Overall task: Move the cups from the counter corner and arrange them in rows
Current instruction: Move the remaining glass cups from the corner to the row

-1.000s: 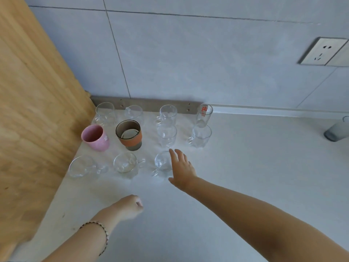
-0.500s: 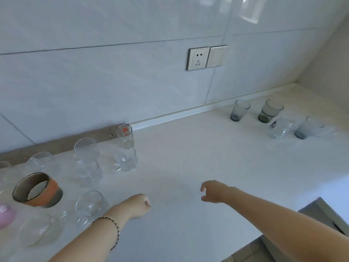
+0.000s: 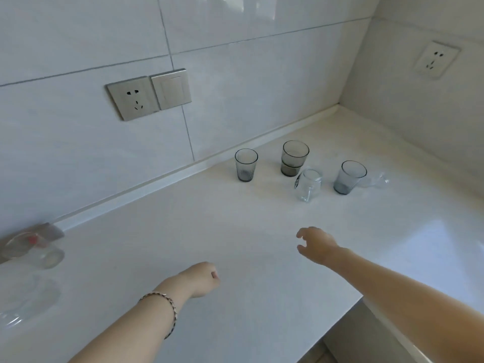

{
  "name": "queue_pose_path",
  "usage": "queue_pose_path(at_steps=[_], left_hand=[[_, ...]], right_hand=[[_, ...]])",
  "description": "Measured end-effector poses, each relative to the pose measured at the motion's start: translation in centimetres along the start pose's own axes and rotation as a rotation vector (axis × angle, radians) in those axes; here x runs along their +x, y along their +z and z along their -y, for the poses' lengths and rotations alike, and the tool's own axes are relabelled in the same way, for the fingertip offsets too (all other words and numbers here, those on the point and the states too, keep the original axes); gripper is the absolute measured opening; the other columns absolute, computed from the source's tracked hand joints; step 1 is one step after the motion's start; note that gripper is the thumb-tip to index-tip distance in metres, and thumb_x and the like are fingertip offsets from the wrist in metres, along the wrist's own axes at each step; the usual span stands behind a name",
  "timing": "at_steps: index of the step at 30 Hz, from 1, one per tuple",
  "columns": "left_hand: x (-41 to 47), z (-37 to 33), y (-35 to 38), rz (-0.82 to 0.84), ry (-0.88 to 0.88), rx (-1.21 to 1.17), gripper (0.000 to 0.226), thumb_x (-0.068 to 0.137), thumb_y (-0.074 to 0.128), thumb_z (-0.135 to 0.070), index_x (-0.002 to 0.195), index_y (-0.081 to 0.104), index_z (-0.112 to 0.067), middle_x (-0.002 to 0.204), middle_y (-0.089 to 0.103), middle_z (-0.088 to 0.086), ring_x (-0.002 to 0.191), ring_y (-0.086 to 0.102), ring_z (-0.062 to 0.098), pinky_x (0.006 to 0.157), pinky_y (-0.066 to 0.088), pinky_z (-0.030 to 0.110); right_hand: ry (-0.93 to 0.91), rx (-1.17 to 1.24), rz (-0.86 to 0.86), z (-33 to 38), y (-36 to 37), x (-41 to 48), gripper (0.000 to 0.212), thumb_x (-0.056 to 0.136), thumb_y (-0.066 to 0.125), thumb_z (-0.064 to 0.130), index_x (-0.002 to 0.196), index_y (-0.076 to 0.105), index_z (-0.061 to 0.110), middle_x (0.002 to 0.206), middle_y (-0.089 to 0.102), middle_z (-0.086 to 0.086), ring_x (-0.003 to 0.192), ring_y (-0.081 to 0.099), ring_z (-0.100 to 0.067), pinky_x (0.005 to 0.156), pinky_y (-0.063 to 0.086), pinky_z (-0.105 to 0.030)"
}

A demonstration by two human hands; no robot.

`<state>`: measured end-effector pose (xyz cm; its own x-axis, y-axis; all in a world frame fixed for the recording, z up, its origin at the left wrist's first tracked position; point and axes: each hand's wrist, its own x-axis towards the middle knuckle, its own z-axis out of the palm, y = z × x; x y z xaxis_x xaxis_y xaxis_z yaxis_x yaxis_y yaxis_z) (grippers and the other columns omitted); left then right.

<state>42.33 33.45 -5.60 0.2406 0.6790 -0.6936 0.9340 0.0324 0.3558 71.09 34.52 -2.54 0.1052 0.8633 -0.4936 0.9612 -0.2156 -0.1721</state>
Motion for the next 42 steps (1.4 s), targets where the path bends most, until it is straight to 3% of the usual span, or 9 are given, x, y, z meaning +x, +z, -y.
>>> queue_pose_path(at_steps=[3,7,12,16,18,26,30,34,42], left_hand=[[2.6,-4.0,-0.2,0.019,-0.013,-0.011,0.026,0.084,0.042,-0.02,0.06,0.037,-0.026,0.085,0.049,0.0,0.077,0.042,0.017,0.072,0.034,0.026],[4.9,-7.2,-0.8,0.009,-0.09,-0.061,0.017,0.09,0.043,-0.024,0.074,0.045,-0.03,0.098,0.055,-0.004,0.092,0.053,0.016,0.091,0.045,0.031],[6.7,-8.7,-1.5,-0.005,-0.133,-0.05,0.011,0.091,0.041,-0.02,0.084,0.05,-0.023,0.102,0.059,0.003,0.09,0.052,0.016,0.076,0.038,0.021],[7.2,-8.0,-1.8,-0.002,-0.187,-0.074,0.014,0.09,0.044,-0.022,0.079,0.05,-0.026,0.1,0.059,0.001,0.094,0.057,0.018,0.077,0.039,0.022],[7.1,-7.6,-1.7,0.004,-0.201,-0.08,0.008,0.091,0.044,-0.023,0.087,0.05,-0.024,0.099,0.055,-0.001,0.091,0.053,0.016,0.076,0.038,0.02],[5.1,-5.6,-1.0,-0.012,-0.231,-0.163,0.014,0.092,0.044,-0.026,0.098,0.055,-0.022,0.096,0.053,-0.001,0.087,0.051,0.014,0.074,0.037,0.02],[2.7,-3.1,-0.5,-0.024,-0.251,-0.216,0.008,0.091,0.044,-0.026,0.09,0.052,-0.024,0.089,0.054,-0.004,0.081,0.051,0.013,0.063,0.039,0.022],[-0.9,1.5,0.7,-0.062,-0.262,-0.29,0.009,0.089,0.045,-0.026,0.082,0.051,-0.027,0.077,0.051,-0.011,0.079,0.052,0.014,0.072,0.039,0.022],[-12.3,15.7,5.1,-0.066,-0.349,-0.342,0.012,0.089,0.043,-0.023,0.08,0.05,-0.026,0.089,0.054,0.0,0.075,0.05,0.017,0.071,0.04,0.025]], right_hand=[[0.003,0.059,-0.128,-3.3,-3.1,3.8,0.05,0.092,0.053,0.028,0.139,0.04,0.019,0.14,0.04,-0.005,0.127,0.045,-0.025,0.101,0.041,-0.034],[-0.039,0.121,-0.272,-4.8,-8.0,9.5,0.068,0.086,0.062,0.03,0.143,0.03,0.013,0.146,0.03,-0.009,0.132,0.036,-0.031,0.105,0.038,-0.039],[-0.041,0.123,-0.186,-4.7,-11.0,15.2,0.088,0.082,0.067,0.04,0.148,0.015,0.012,0.149,0.025,-0.008,0.136,0.032,-0.028,0.104,0.04,-0.043],[-0.03,0.144,-0.124,-4.7,-9.9,17.1,0.078,0.081,0.068,0.039,0.141,0.027,0.011,0.14,0.036,-0.01,0.127,0.046,-0.03,0.094,0.046,-0.042],[-0.033,0.173,-0.142,-4.9,-9.4,17.4,0.075,0.079,0.072,0.035,0.136,0.031,0.01,0.136,0.039,-0.01,0.121,0.05,-0.031,0.089,0.048,-0.041],[-0.087,0.131,-0.181,-4.0,-8.8,15.4,0.073,0.074,0.077,0.033,0.131,0.038,0.011,0.132,0.046,-0.008,0.115,0.054,-0.029,0.083,0.047,-0.035],[-0.208,0.112,-0.161,-0.6,-7.7,12.0,0.073,0.072,0.079,0.032,0.131,0.04,0.014,0.133,0.047,-0.005,0.116,0.053,-0.029,0.091,0.046,-0.036],[-0.381,-0.013,-0.09,5.6,-5.4,6.8,0.076,0.071,0.078,0.036,0.133,0.039,0.019,0.134,0.047,0.001,0.116,0.055,-0.023,0.091,0.044,-0.031],[-0.627,-0.11,0.048,21.2,4.5,-5.8,0.078,0.071,0.077,0.038,0.136,0.037,0.025,0.138,0.045,0.007,0.118,0.054,-0.018,0.094,0.042,-0.027]])
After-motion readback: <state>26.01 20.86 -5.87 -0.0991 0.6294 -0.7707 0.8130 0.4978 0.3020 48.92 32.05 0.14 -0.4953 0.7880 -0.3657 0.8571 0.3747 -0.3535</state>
